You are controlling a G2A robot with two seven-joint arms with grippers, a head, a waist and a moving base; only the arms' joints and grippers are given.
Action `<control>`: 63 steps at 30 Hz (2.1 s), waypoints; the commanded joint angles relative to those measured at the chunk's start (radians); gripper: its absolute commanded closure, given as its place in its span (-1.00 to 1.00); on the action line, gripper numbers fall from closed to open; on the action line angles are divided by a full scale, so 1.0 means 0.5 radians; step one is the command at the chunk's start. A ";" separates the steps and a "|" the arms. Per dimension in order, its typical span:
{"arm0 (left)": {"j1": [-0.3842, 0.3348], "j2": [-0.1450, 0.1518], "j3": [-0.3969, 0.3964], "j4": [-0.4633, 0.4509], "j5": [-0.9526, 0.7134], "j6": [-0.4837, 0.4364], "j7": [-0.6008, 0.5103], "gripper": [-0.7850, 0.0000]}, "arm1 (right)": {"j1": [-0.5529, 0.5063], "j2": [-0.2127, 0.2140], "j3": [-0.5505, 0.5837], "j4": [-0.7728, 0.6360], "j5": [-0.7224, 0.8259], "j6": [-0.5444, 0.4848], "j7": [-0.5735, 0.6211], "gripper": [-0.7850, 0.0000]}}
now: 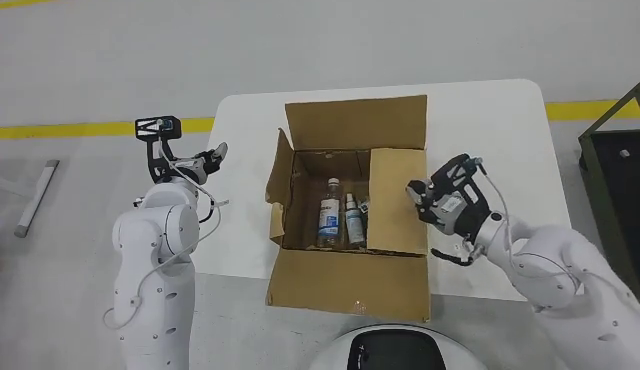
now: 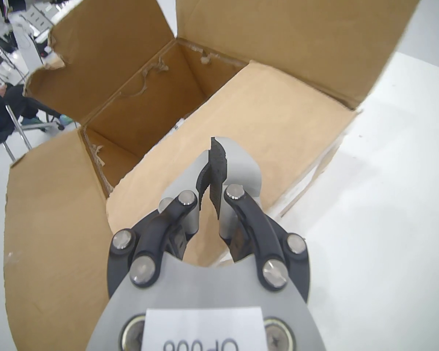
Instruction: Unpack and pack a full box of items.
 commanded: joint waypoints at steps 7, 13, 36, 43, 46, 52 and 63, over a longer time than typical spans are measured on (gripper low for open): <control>0.154 0.019 0.043 -0.087 -0.041 -0.379 0.137 1.00 | -0.006 0.006 0.292 0.004 0.119 0.152 -0.277 1.00; 0.251 0.035 0.087 -0.125 -0.088 -0.666 0.214 1.00 | -0.006 0.006 0.292 0.004 0.119 0.152 -0.277 1.00; 0.312 0.052 0.126 -0.159 -0.226 -0.856 0.366 1.00 | -0.006 0.006 0.292 0.004 0.119 0.152 -0.277 1.00; 0.291 0.055 0.313 -0.167 -0.275 -1.125 0.439 1.00 | -0.006 0.006 0.292 0.004 0.119 0.152 -0.277 1.00; 0.264 0.056 0.377 -0.156 -0.277 -1.197 0.468 1.00 | -0.006 0.006 0.292 0.004 0.119 0.152 -0.277 1.00; 0.188 0.059 0.512 -0.060 -0.212 -1.334 0.473 1.00 | -0.006 0.006 0.292 0.004 0.119 0.152 -0.277 1.00; 0.144 0.063 0.619 0.043 -0.076 -1.293 0.446 1.00 | -0.006 0.006 0.292 0.004 0.119 0.152 -0.277 1.00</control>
